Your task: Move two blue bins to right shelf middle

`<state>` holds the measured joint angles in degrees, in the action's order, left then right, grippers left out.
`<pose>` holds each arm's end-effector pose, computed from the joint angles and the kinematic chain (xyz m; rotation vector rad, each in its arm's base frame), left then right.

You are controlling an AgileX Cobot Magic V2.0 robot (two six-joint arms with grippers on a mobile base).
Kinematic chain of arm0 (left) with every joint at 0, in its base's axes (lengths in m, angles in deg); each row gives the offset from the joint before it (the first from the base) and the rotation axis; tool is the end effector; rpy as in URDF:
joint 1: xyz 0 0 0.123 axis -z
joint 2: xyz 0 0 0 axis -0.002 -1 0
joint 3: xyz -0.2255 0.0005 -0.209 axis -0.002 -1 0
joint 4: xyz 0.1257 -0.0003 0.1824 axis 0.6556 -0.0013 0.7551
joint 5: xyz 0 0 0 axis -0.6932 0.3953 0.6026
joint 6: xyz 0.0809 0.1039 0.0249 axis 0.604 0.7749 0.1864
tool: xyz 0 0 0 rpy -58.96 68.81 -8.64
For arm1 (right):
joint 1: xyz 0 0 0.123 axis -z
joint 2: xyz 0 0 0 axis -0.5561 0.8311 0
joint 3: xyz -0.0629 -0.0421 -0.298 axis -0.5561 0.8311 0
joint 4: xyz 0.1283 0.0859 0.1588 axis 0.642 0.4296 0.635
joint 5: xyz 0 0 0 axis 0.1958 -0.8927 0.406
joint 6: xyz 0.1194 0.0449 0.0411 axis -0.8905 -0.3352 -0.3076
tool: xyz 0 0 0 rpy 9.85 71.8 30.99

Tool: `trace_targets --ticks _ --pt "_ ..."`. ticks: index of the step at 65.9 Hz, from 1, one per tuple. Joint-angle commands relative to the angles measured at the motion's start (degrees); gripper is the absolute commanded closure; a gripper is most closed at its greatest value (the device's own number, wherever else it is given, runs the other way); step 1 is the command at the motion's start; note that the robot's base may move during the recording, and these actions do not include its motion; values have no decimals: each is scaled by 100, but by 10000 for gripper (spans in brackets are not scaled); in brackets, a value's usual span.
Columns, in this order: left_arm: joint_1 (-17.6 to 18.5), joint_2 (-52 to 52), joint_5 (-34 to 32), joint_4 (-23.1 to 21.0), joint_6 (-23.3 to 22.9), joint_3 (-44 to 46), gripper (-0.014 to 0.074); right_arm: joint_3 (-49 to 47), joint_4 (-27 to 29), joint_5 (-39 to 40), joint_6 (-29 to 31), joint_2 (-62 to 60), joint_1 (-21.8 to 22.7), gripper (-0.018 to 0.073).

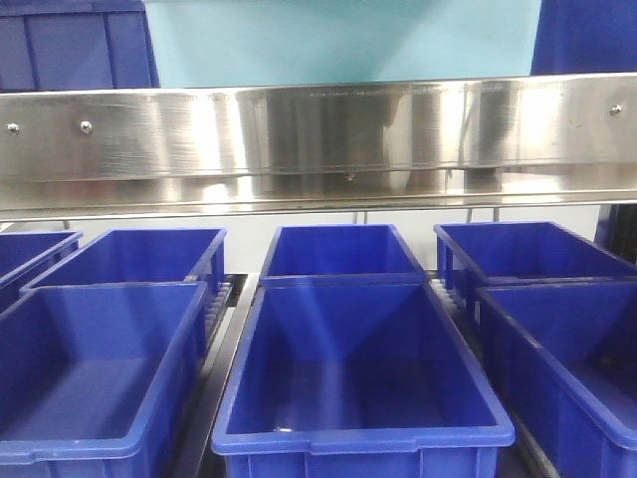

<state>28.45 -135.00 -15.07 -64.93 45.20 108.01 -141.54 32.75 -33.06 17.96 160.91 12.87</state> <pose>0.2929 -0.1561 0.4888 0.3063 1.9272 -0.4228 0.2597 0.1015 0.4466 -0.2008 2.2329 0.3224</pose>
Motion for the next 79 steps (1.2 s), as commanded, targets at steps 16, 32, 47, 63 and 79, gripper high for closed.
trace_targets --ticks 16,32,47,63,79 --pt "19 104 -672 -263 -124 78 707 -48 -61 537 158 -32 21 713" --pt "19 104 -860 -263 -124 78 707 -99 56 1114 158 -32 21 713" --pt "19 104 -398 -91 -53 78 707 -640 -105 1294 158 -20 21 713" --pt "19 49 -317 161 -53 78 707 -1803 -511 925 158 538 21 713" --pt "-31 -287 -181 151 -53 93 707 -2411 -568 630 349 1236 44 713"
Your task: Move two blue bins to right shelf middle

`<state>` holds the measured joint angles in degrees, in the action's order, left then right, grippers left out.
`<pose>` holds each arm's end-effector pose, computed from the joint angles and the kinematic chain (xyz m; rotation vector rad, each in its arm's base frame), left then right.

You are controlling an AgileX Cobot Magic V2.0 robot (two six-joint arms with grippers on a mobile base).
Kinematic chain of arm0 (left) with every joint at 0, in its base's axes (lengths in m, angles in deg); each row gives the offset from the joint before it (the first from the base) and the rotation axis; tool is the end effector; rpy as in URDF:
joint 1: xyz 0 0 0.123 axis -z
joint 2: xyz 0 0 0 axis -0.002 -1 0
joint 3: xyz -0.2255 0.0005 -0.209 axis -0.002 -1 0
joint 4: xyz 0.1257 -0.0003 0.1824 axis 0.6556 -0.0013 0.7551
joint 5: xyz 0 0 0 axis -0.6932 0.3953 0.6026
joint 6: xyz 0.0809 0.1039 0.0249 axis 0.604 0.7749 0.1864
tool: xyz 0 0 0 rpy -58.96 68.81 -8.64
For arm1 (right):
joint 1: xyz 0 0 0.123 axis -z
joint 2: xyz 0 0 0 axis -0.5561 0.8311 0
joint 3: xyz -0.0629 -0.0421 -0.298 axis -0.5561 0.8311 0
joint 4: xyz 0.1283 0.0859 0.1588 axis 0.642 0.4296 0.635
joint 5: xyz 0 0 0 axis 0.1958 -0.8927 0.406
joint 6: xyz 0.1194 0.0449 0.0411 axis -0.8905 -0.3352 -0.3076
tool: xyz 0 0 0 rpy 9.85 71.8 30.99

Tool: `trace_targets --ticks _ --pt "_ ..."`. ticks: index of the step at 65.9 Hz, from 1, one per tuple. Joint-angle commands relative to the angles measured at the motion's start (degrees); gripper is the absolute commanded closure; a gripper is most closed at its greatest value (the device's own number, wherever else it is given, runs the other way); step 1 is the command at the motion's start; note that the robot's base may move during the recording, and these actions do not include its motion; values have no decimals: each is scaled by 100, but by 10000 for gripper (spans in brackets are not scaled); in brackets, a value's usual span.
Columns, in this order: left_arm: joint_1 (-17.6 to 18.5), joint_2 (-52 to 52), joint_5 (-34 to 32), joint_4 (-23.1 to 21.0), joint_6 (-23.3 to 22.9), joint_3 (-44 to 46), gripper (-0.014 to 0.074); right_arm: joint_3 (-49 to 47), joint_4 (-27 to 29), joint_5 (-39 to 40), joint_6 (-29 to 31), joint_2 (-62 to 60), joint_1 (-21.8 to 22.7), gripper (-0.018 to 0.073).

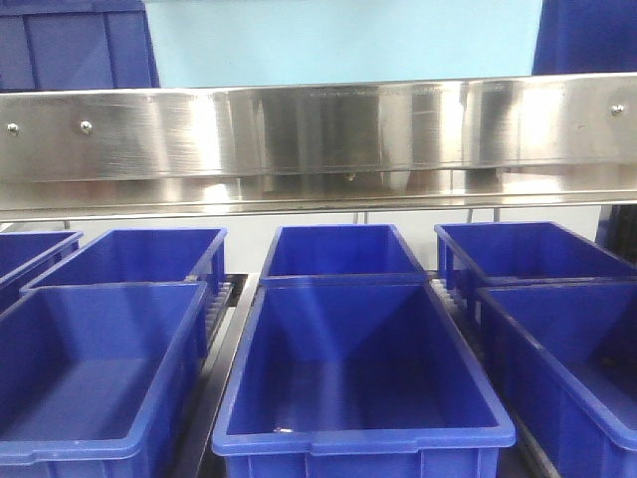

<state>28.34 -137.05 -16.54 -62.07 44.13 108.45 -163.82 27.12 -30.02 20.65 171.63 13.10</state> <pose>0.3073 -0.1583 0.4826 0.3012 1.9238 -0.3779 0.3112 0.1083 0.5135 -0.2243 1.9598 0.2313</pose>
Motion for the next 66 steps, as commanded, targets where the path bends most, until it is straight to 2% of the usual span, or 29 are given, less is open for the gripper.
trace_targets --ticks 1,31,45,51,66 --pt "-20 -95 -35 -135 54 49 707 -183 -5 340 79 198 22 713" --pt "-141 -666 -930 -97 54 229 707 -183 5 600 79 892 470 713" --pt "-141 -1108 -928 -97 54 682 707 -183 5 769 79 1105 479 713" --pt "-141 -1201 -928 75 54 703 707 -183 5 861 79 1196 479 713" --pt "-146 -1396 -564 102 44 703 707 -183 15 839 79 1407 479 713"
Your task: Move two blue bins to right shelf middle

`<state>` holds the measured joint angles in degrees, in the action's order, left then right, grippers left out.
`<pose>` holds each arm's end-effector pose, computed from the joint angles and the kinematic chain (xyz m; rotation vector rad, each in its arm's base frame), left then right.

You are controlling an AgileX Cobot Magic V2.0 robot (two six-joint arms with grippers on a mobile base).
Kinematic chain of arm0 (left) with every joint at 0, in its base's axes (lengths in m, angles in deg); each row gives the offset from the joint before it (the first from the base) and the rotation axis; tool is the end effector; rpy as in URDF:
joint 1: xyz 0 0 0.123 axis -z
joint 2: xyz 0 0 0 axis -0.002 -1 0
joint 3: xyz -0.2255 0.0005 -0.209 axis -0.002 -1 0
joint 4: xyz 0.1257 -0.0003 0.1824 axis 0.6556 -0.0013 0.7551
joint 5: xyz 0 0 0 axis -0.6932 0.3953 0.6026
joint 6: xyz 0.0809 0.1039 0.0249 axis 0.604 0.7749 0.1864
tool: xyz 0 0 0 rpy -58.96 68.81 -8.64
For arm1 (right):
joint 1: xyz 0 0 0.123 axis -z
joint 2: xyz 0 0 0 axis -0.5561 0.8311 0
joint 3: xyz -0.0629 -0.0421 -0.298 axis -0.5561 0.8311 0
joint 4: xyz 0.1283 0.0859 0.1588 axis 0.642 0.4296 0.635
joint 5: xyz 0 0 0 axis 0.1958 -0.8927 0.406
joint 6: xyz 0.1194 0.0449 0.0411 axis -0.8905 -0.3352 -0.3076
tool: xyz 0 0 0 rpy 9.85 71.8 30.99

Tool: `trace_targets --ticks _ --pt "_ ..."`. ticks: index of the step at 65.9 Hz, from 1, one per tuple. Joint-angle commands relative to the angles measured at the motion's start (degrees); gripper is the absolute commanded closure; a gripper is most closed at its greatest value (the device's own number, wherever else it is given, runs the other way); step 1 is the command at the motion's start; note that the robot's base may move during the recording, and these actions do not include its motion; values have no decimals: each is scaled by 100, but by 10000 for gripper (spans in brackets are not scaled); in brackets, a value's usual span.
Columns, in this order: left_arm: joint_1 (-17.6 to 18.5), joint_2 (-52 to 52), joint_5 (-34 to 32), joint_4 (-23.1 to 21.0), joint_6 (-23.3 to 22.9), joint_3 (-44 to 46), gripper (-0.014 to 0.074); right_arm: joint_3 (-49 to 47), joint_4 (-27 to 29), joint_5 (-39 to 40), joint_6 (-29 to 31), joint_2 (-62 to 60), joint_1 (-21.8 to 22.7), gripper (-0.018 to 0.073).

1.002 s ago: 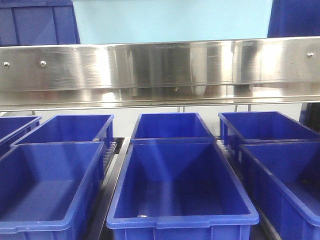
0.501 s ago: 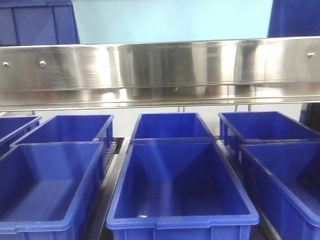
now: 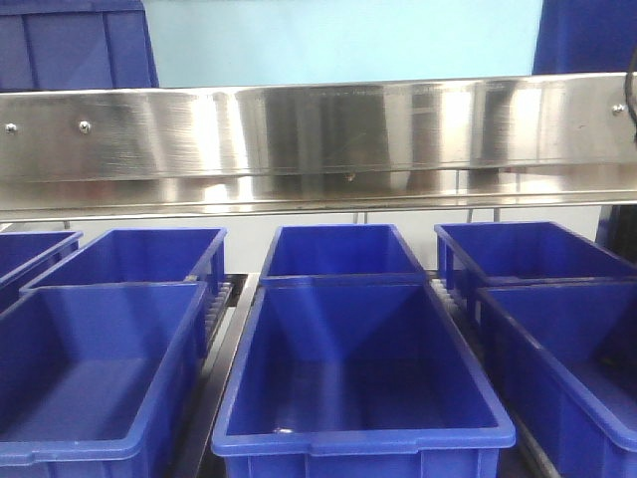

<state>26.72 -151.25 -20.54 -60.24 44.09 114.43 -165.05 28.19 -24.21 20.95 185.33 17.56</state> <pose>0.3866 -0.1852 0.4295 0.3051 1.9904 -0.3079 0.4045 0.1114 0.4424 -0.1727 2.0804 0.1799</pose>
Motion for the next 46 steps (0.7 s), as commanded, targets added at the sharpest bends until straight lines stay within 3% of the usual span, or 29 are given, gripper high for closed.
trace_targets --ticks 1,14,24,31,37,46 --pt "16 25 -164 -82 49 105 707 -61 -92 239 49 58 32 713" --pt "16 -23 -10 -18 49 105 707 -61 -92 7 49 172 32 673" --pt "16 -60 189 -18 49 105 650 -61 -92 -143 49 172 37 428" --pt "16 -60 202 -31 49 105 506 -61 -92 -249 49 161 37 165" --pt "16 -60 233 -31 49 145 311 -61 -92 -362 49 104 37 13" --pt "16 -60 435 -31 49 285 48 -61 -92 -517 49 -42 37 1"
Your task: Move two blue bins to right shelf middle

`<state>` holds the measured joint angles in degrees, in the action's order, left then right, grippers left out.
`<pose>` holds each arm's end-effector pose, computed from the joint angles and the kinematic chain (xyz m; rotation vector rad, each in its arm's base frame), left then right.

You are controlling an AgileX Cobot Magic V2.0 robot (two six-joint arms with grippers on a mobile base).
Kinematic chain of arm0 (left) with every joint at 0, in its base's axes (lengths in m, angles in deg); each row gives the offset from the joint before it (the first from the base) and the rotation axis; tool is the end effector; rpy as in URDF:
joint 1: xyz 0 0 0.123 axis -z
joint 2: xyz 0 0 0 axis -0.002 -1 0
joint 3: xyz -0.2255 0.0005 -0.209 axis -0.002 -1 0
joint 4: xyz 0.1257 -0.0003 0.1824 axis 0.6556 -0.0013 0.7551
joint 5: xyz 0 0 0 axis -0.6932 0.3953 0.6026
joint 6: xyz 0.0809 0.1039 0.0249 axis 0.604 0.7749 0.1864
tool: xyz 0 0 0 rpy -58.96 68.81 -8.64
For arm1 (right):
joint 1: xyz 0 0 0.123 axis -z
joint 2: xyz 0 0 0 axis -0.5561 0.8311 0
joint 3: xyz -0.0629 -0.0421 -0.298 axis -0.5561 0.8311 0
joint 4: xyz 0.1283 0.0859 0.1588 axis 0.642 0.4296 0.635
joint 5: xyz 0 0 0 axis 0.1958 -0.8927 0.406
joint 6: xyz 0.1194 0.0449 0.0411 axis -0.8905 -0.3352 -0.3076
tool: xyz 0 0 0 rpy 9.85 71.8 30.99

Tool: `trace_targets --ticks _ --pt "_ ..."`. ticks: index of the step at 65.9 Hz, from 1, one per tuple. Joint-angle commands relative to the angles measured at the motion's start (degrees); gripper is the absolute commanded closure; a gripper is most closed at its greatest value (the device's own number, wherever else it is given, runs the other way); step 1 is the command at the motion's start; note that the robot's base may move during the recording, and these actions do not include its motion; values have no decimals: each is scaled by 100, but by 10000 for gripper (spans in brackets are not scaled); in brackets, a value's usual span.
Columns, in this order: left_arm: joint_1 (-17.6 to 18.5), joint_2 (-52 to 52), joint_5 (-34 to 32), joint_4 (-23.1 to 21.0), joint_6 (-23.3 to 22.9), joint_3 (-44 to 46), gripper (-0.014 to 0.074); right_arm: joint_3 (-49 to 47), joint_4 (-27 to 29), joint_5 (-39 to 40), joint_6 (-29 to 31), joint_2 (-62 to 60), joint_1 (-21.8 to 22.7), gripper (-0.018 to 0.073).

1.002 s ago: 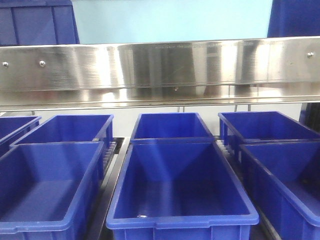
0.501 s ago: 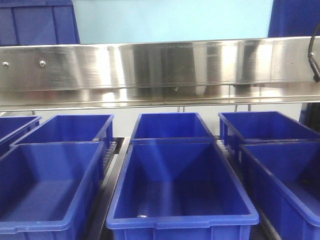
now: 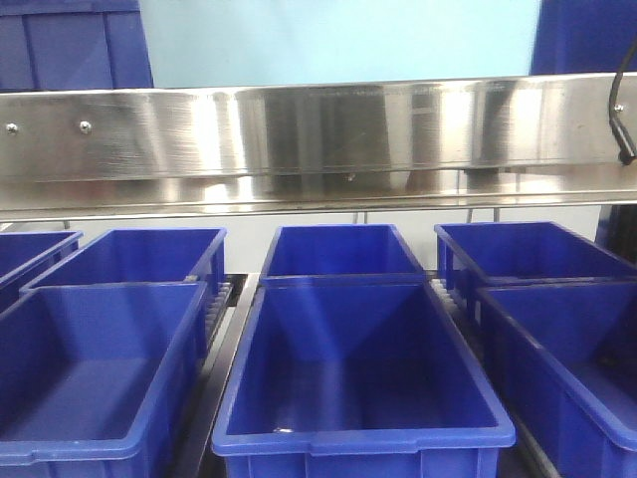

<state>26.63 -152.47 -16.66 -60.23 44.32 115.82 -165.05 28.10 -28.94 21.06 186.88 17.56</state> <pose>0.3891 -0.1848 0.4203 0.3118 2.0533 -0.2840 0.4070 0.1115 0.4217 -0.1816 2.1886 0.1559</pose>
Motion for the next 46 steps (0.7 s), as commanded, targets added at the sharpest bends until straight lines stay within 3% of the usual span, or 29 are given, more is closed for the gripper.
trace_targets --ticks 1,5,23,36,46 --pt "25 62 88 -32 26 171 29 -61 -83 -61 38 -228 37 1" --pt "25 72 323 -32 26 290 -18 -61 -83 -144 38 -324 37 1" --pt "25 100 1335 171 26 490 -13 -61 -13 -733 38 -463 37 1" --pt "-81 2 1525 156 -79 465 -13 -61 98 -743 38 -282 37 1" --pt "-150 -65 1750 128 -103 426 -13 -61 495 -849 38 -54 37 1"
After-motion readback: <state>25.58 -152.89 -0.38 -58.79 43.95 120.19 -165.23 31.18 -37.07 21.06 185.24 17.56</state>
